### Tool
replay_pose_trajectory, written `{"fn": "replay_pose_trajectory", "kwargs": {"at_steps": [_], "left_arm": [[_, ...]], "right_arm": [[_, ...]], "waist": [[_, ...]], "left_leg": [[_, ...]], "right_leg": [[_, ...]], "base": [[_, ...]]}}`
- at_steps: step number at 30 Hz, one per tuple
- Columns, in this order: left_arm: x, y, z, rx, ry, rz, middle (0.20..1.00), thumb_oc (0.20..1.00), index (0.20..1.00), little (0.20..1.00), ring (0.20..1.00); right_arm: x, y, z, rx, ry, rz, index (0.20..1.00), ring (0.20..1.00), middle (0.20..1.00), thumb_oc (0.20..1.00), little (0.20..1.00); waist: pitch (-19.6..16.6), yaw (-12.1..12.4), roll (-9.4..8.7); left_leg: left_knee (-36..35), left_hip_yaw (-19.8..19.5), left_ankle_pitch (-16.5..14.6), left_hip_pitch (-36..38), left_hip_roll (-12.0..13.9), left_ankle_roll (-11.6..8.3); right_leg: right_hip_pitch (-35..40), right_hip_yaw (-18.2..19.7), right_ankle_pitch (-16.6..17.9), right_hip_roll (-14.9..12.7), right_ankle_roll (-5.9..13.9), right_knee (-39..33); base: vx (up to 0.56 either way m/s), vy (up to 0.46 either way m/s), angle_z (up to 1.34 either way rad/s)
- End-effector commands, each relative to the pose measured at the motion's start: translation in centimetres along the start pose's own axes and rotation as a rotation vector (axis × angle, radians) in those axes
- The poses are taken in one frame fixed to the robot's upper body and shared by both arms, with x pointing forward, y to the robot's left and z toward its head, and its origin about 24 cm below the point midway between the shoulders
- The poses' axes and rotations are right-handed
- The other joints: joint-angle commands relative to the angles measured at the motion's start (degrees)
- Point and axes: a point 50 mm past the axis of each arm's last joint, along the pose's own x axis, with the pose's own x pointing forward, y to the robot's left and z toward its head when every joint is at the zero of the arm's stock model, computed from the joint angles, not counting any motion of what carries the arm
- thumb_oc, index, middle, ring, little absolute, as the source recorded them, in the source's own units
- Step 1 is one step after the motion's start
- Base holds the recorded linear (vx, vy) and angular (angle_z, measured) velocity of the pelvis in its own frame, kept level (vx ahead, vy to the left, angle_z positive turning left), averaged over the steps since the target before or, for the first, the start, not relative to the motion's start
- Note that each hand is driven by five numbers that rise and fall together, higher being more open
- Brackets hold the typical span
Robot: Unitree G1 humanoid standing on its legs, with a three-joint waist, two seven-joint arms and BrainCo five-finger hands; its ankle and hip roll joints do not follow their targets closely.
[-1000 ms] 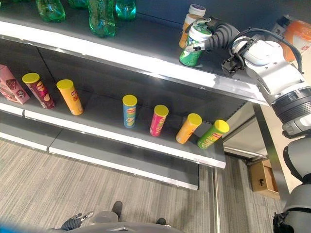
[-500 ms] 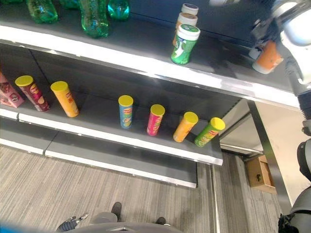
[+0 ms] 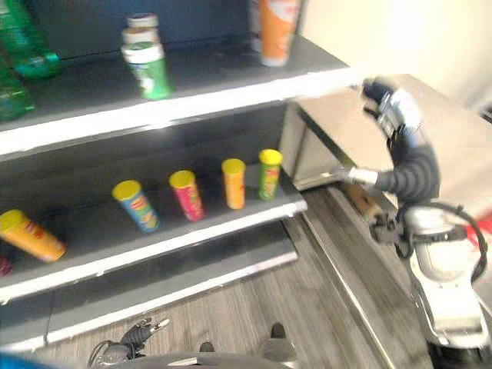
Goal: Put the goods on the table back onto the shelves and tidy them up.
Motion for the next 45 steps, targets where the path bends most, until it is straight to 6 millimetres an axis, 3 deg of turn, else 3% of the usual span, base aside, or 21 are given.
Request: {"fn": "replay_pose_trajectory", "kwargs": {"at_steps": [1,8,12,15,20,23,24,25,26,27,28,29,32,33,37,40,45], "left_arm": [[0.0,3.2,0.4,0.08,-0.016,0.06,1.0,1.0,1.0,1.0,1.0],[-0.2,3.3,-0.1,0.094,-0.006,0.052,1.0,1.0,1.0,1.0,1.0],[-0.2,3.6,-0.1,0.082,-0.007,0.068,1.0,1.0,1.0,1.0,1.0],[-0.3,3.8,-0.5,0.06,0.005,0.08,1.0,1.0,1.0,1.0,1.0],[-0.4,2.9,-0.7,0.023,0.006,0.065,1.0,1.0,1.0,1.0,1.0],[-0.4,2.8,-0.8,-0.014,0.005,0.067,1.0,1.0,1.0,1.0,1.0],[-0.4,2.8,-0.7,-0.023,0.002,0.067,1.0,1.0,1.0,1.0,1.0],[-0.3,3.0,-0.3,-0.035,-0.013,0.079,1.0,1.0,1.0,1.0,1.0],[-0.3,3.0,-0.2,-0.036,-0.014,0.08,1.0,1.0,1.0,1.0,1.0],[-0.3,2.9,-0.1,-0.048,-0.018,0.082,1.0,1.0,1.0,1.0,1.0],[-0.3,2.9,-0.1,-0.049,-0.019,0.082,1.0,1.0,1.0,1.0,1.0],[-0.1,2.4,0.5,-0.052,-0.037,0.081,1.0,1.0,1.0,1.0,1.0],[-0.1,2.2,0.2,-0.047,-0.021,0.07,1.0,1.0,1.0,1.0,1.0],[-0.2,2.2,-0.4,-0.025,0.0,0.063,1.0,1.0,1.0,1.0,1.0],[-0.3,2.3,-1.0,-0.015,0.021,0.069,1.0,1.0,1.0,1.0,1.0],[-0.6,3.0,-2.1,-0.036,0.065,0.107,1.0,1.0,1.0,1.0,1.0],[-0.8,3.3,-2.8,-0.04,0.092,0.133,1.0,1.0,1.0,1.0,1.0]], "right_arm": [[5.5,-4.1,4.5,-0.152,-0.282,-0.143,1.0,1.0,1.0,1.0,1.0],[4.4,-5.7,4.4,-0.227,-0.26,-0.216,1.0,1.0,1.0,1.0,1.0],[4.4,-6.3,4.8,-0.263,-0.273,-0.252,1.0,1.0,1.0,1.0,1.0],[3.9,-6.9,4.7,-0.277,-0.26,-0.287,1.0,1.0,1.0,1.0,1.0],[3.1,-7.8,4.1,-0.35,-0.211,-0.326,1.0,1.0,1.0,1.0,1.0],[2.9,-8.3,3.5,-0.36,-0.173,-0.353,1.0,1.0,1.0,1.0,1.0],[2.9,-8.5,3.3,-0.353,-0.169,-0.365,1.0,1.0,1.0,1.0,1.0],[3.2,-8.7,2.6,-0.354,-0.134,-0.373,1.0,1.0,1.0,1.0,1.0],[3.3,-8.7,2.6,-0.353,-0.136,-0.373,1.0,1.0,1.0,1.0,1.0],[3.5,-9.0,1.4,-0.392,-0.067,-0.37,1.0,1.0,1.0,1.0,1.0],[3.5,-9.0,1.4,-0.392,-0.068,-0.371,1.0,1.0,1.0,1.0,1.0],[3.4,-9.8,-0.1,-0.477,0.023,-0.382,1.0,1.0,1.0,1.0,1.0],[3.6,-9.9,-1.0,-0.483,0.069,-0.382,1.0,1.0,1.0,1.0,1.0],[3.3,-10.5,-2.5,-0.507,0.145,-0.403,1.0,1.0,1.0,1.0,1.0],[3.9,-10.3,-3.0,-0.485,0.157,-0.394,1.0,1.0,1.0,1.0,1.0],[4.2,-9.8,-5.1,-0.498,0.255,-0.352,1.0,1.0,1.0,1.0,1.0],[4.3,-10.3,-5.6,-0.552,0.287,-0.38,1.0,1.0,1.0,1.0,1.0]], "waist": [[1.59,6.25,-0.34],[-0.64,6.33,-0.89],[-1.36,6.45,-1.36],[-2.41,6.83,-1.67],[-2.36,5.87,0.01],[-1.18,5.86,0.68],[-0.51,6.2,0.79],[1.39,7.67,0.41],[1.43,7.4,0.49],[2.14,8.75,-0.25],[1.98,8.49,-0.42],[2.24,10.47,-0.44],[1.49,10.59,0.26],[0.36,10.68,0.77],[-0.06,10.95,0.88],[-0.68,12.0,0.68],[-1.22,12.56,0.39]], "left_leg": [[0.67,-1.55,-7.23,3.24,5.73,-2.8],[1.65,2.94,-7.7,3.06,6.26,-3.77],[2.59,4.75,-7.73,3.19,7.48,-4.64],[2.88,5.51,-7.0,4.02,9.66,-6.6],[4.43,4.45,-5.64,4.37,15.14,-9.29],[11.89,2.79,-5.03,1.88,18.95,-10.27],[15.98,1.11,-3.06,-0.03,20.29,-10.63],[21.73,-3.15,-0.26,-3.05,20.26,-10.56],[22.1,-3.48,-0.39,-3.38,20.35,-10.58],[21.22,-8.21,-2.73,-5.91,17.01,-10.04],[21.02,-8.34,-2.38,-6.2,16.66,-9.86],[13.08,-14.5,-4.39,-8.43,11.37,-9.77],[7.86,-16.73,-3.92,-7.52,10.3,-9.41],[5.8,-16.71,-3.6,-6.07,8.5,-8.73],[4.11,-15.6,-3.35,-4.63,7.72,-8.08],[2.05,-13.92,-3.23,-2.39,6.75,-7.09],[1.03,-13.63,-3.41,-1.26,6.34,-6.76]], "right_leg": [[0.25,-9.18,-3.21,-5.27,2.23,6.72],[2.98,-13.07,1.58,-9.98,3.83,4.3],[3.3,-13.37,2.23,-9.59,4.01,1.56],[5.44,-14.63,-1.03,-7.16,3.78,-1.48],[6.44,-14.39,-6.4,-1.64,0.78,-1.21],[7.8,-14.29,-9.43,1.8,-1.83,-1.41],[8.61,-14.32,-9.81,2.97,-2.85,-1.93],[9.55,-13.95,-10.34,3.99,-4.06,-2.39],[9.59,-14.18,-10.36,4.07,-4.09,-2.42],[9.89,-14.25,-10.69,3.75,-4.02,-2.95],[9.67,-14.45,-10.51,3.46,-3.95,-3.0],[9.77,-13.74,-10.57,3.08,-3.1,-3.09],[9.4,-12.94,-10.69,3.15,-2.53,-2.66],[9.63,-12.79,-10.41,2.45,-2.1,-2.14],[9.55,-12.38,-10.39,1.58,-1.67,-1.75],[9.79,-12.3,-9.92,-0.32,-0.67,-0.73],[10.2,-13.02,-9.73,-1.27,-0.15,-0.54]], "base": [[-0.06,-0.031,-1.57],[0.01,-0.088,-0.64],[0.04,-0.193,-0.29],[0.09,-0.258,-0.3],[0.05,-0.275,-0.05],[0.02,-0.293,0.0],[-0.04,-0.296,0.06],[-0.04,-0.222,0.03],[-0.02,-0.185,-0.04],[0.01,-0.061,-0.1],[0.09,0.004,-0.02],[0.07,0.069,0.21],[0.12,0.138,0.05],[0.18,0.175,-0.26],[0.09,0.153,-0.09],[0.07,0.128,-0.06],[0.05,0.053,-0.07]]}}
